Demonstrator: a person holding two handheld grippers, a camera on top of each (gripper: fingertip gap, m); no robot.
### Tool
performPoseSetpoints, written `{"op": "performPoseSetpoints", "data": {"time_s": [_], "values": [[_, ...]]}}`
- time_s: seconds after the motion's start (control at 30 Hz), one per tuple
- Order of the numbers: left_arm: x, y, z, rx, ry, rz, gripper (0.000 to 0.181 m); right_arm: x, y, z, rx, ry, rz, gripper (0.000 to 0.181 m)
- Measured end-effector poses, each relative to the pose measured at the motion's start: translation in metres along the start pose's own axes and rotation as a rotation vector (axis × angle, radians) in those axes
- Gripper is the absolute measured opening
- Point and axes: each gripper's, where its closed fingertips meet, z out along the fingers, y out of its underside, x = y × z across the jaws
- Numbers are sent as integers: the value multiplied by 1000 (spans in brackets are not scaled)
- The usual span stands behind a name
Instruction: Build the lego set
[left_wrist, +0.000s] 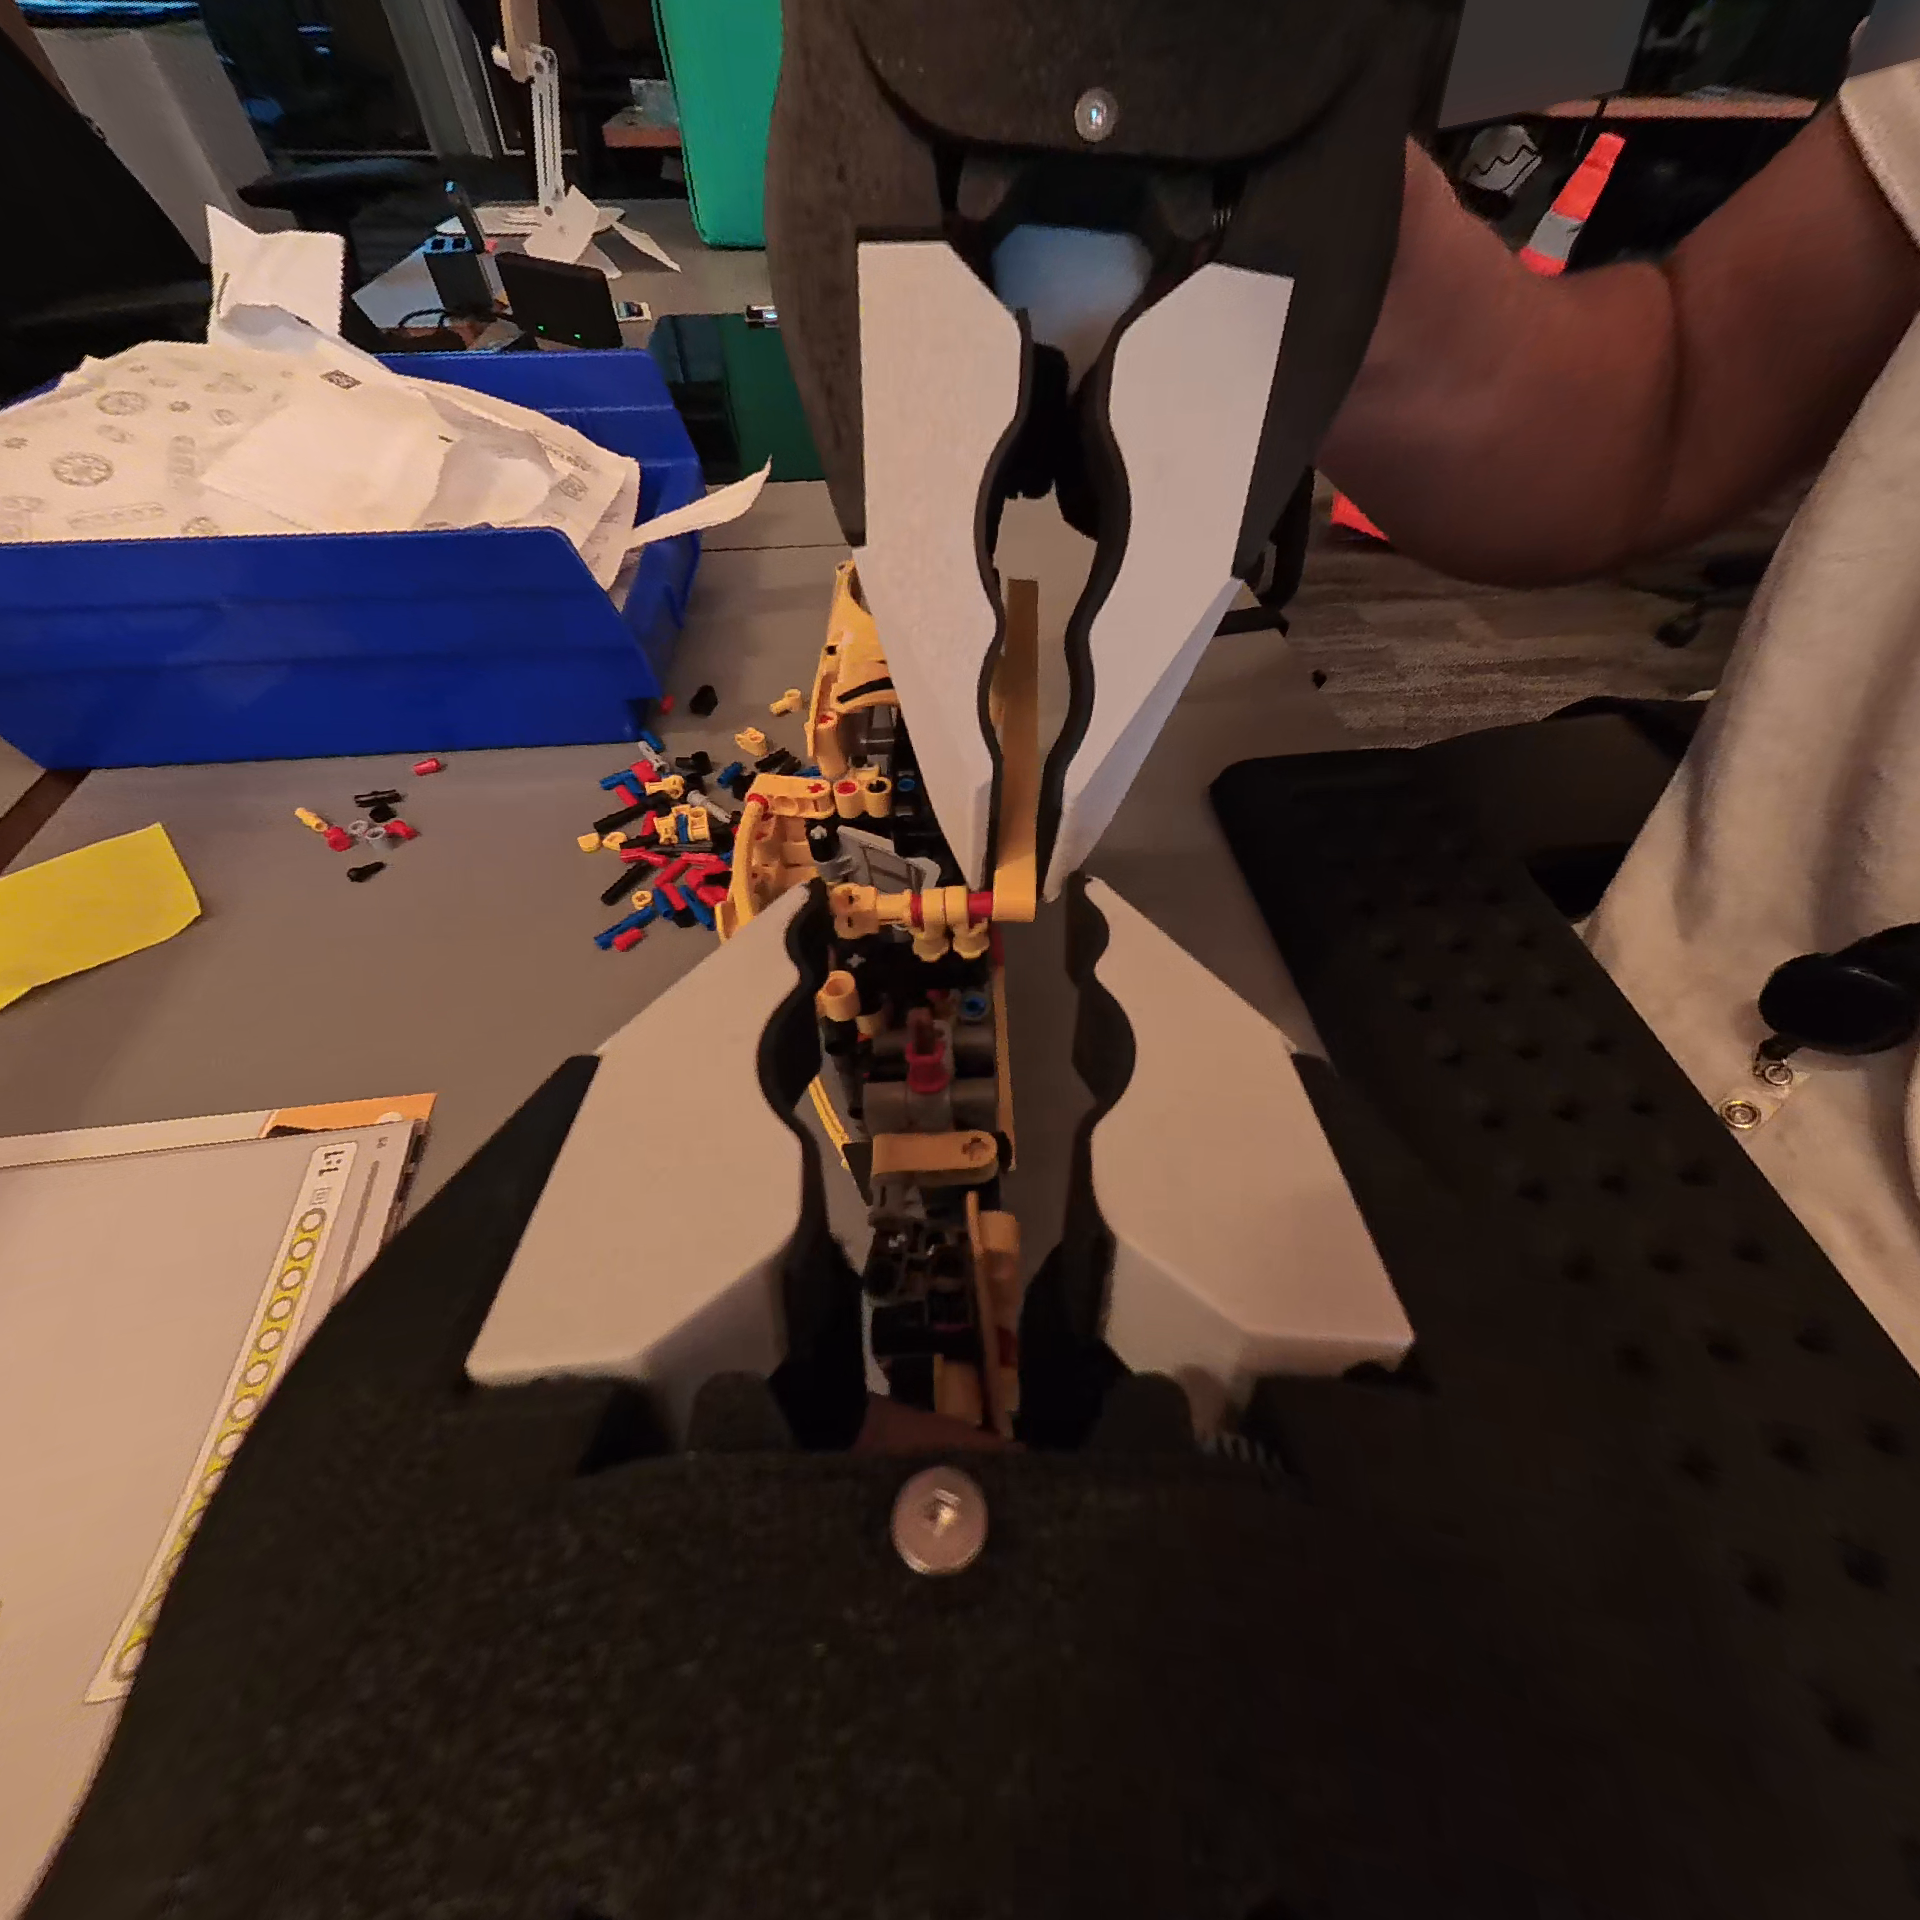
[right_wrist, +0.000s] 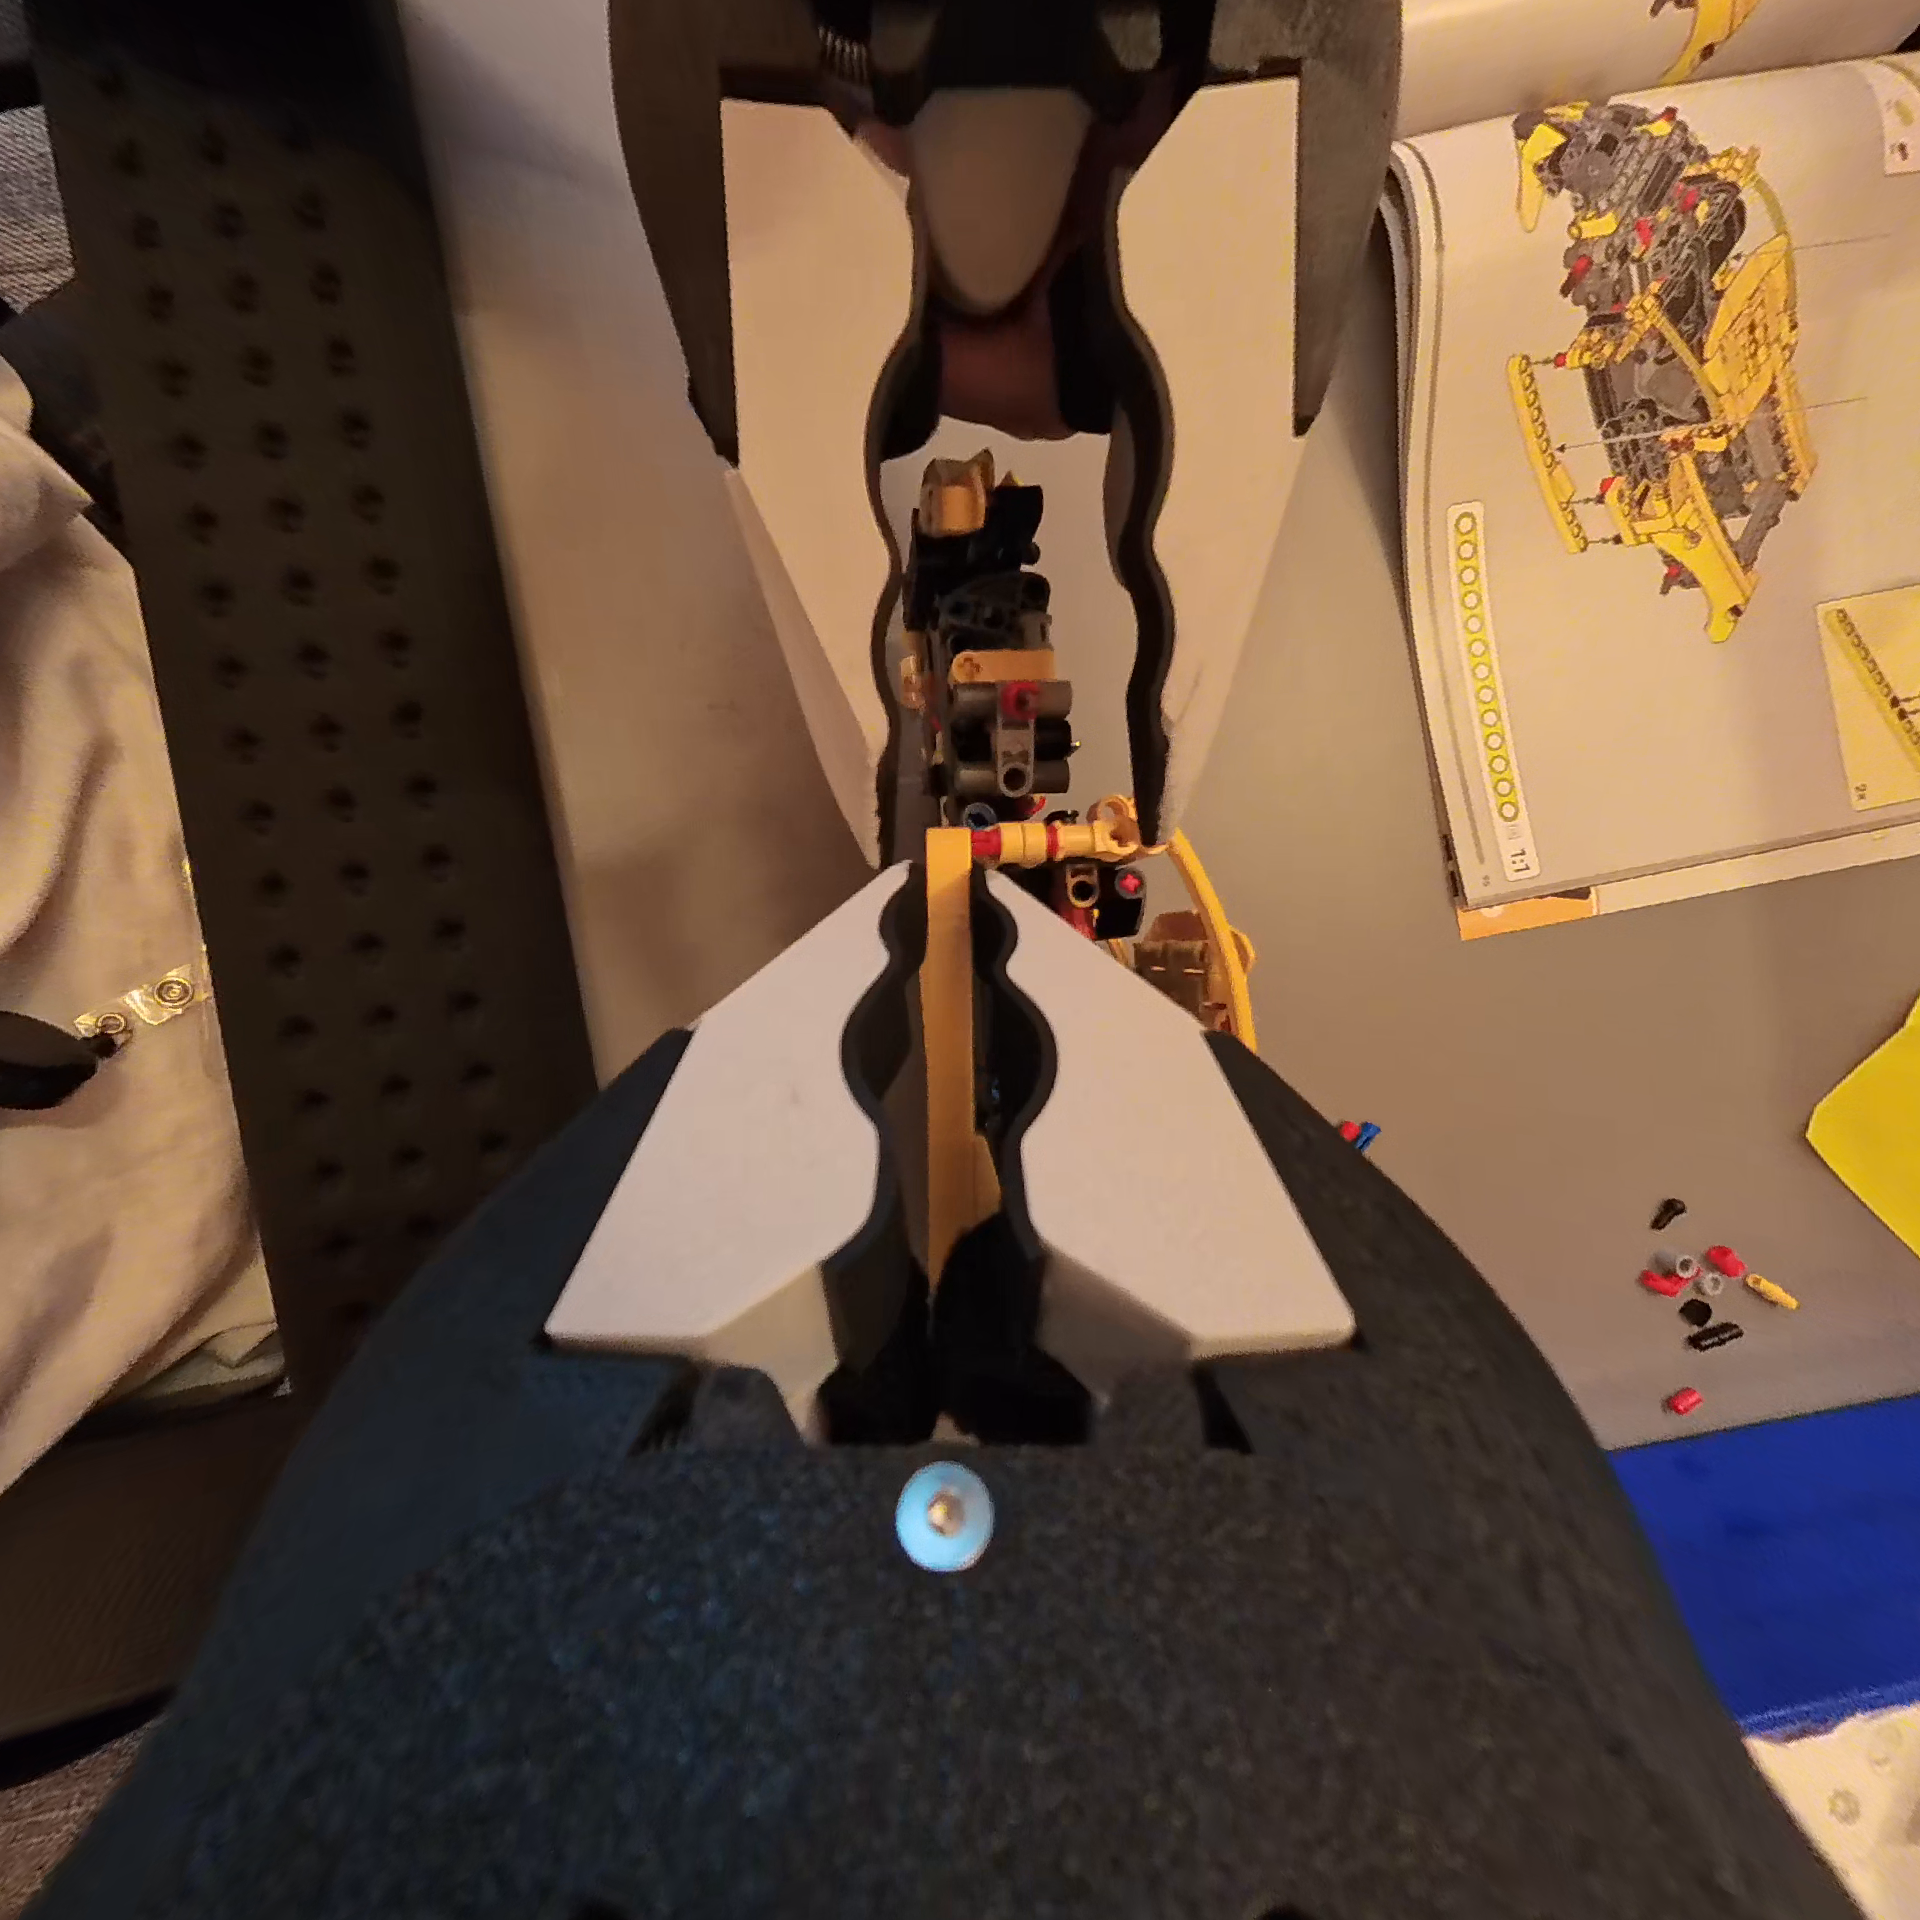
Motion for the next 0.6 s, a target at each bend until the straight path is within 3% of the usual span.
{"op": "performPoseSetpoints", "data": {"time_s": [0.27, 0.43, 0.6], "values": [[-2, 0, -1, -6, -2, 6, 40, 2, 0, 1, 40, -25, 0, 7], [-1, -1, 0, 4, 4, -1, 38, 9, 3, -8, 58, 31, -16, 18], [0, 0, 0, 0, -6, 19, 38, 3, 15, -3, -7, -7, -34, 24]]}}
